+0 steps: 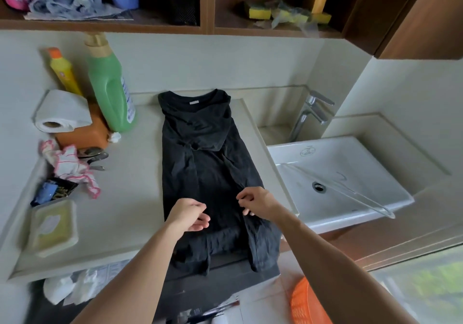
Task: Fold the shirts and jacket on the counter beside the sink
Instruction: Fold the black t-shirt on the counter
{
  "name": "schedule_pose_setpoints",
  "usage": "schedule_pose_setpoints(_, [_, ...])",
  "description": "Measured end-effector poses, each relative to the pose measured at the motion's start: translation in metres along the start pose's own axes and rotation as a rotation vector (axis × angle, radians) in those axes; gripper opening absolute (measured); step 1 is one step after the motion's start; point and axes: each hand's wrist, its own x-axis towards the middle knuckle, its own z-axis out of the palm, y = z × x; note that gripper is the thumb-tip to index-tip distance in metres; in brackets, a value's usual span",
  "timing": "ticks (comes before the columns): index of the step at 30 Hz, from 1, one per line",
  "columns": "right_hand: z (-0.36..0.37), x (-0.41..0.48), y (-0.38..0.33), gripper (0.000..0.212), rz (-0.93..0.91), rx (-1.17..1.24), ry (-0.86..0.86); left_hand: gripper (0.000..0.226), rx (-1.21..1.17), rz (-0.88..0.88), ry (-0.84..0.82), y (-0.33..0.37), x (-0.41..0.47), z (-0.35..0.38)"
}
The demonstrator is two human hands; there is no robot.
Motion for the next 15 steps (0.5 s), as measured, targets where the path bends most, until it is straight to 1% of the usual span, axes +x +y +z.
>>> schedule_pose_setpoints(1, [-0.007,0.014,-0.007,0.012,0.004,0.049,0.006,0.010,0.001,0.047,0.052,0.006,0.007,-0.005])
schedule_pose_setpoints(3, [-0.017,0.038,-0.022,0.014,-0.006,0.108,0.072,0.011,-0.021,0.138,0.126,0.016,0.018,-0.012])
schedule_pose_setpoints(5, [-0.020,0.064,-0.037,0.017,-0.040,0.140,0.107,0.011,-0.034,0.147,0.119,0.025,0.029,-0.020])
schedule_pose_setpoints(8, [-0.012,0.099,-0.059,0.021,-0.129,0.148,0.076,0.023,-0.032,-0.007,0.050,0.027,0.044,-0.031])
schedule_pose_setpoints(10, [-0.006,0.122,-0.074,0.024,-0.150,0.165,0.074,0.024,-0.046,-0.101,0.010,0.030,0.052,-0.039])
schedule_pose_setpoints(12, [-0.002,0.144,-0.087,0.024,-0.065,0.228,0.082,0.022,-0.046,-0.159,-0.037,0.034,0.059,-0.046])
schedule_pose_setpoints(14, [0.003,0.163,-0.097,0.026,0.060,0.335,0.080,0.019,-0.036,-0.203,-0.072,0.037,0.064,-0.052])
schedule_pose_setpoints(15, [0.006,0.171,-0.100,0.027,0.090,0.388,0.089,0.018,-0.017,-0.222,-0.087,0.038,0.066,-0.054])
